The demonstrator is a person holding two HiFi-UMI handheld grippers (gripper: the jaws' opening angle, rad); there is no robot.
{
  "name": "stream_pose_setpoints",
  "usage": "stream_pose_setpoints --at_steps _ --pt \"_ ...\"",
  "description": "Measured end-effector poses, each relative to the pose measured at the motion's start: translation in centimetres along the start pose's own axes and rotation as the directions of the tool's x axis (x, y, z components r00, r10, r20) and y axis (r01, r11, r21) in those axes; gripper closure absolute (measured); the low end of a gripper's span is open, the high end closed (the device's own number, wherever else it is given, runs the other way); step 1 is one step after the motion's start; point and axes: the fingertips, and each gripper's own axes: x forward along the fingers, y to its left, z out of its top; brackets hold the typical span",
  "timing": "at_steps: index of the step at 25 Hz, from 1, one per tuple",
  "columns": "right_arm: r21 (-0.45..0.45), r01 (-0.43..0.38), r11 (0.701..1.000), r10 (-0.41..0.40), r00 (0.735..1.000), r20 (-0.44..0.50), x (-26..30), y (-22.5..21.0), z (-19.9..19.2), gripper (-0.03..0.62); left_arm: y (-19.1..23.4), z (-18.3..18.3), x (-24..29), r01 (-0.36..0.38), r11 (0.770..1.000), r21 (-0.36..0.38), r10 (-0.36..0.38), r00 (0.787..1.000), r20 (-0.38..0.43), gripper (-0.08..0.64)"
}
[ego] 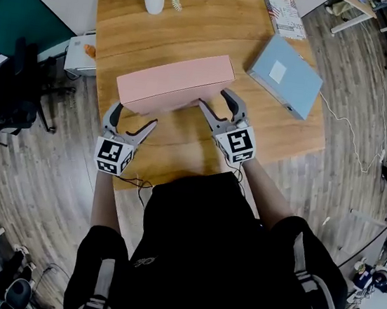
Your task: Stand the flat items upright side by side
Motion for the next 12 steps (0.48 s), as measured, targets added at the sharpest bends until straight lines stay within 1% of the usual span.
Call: stream_pose_setpoints --at_steps 3,7,8,10,12 --pt "0.018 -0.019 1.000 0.019 1.000 0.001 0.0 0.1 0.1 0.331 0.6 -0.1 0.9 0.071 0.995 0.067 -0.068 0.997 -0.048 0.074" --pt "0.044 -0.044 0.998 0.044 0.999 -0.004 0.1 0.2 0.2 0.322 0.7 0.1 2.4 0.125 0.988 0.092 -0.118 0.990 -0.079 0.075" --pt "0.049 -0.044 0.998 0.044 0.999 -0.003 0.2 0.2 0.3 0.322 0.6 0.1 2.7 0.128 0.987 0.097 -0.120 0.989 -0.082 0.083" --pt "0.060 -0.044 0.997 0.044 0.999 -0.001 0.3 0.0 0.3 0.322 0.4 0.2 3.0 0.116 0.988 0.098 -0.108 0.991 -0.081 0.150" --pt "0.071 -0.050 0.996 0.050 0.999 0.001 0.5 -0.1 0.4 0.322 0.4 0.3 2.9 0.092 0.992 0.090 -0.086 0.994 -0.071 0.161"
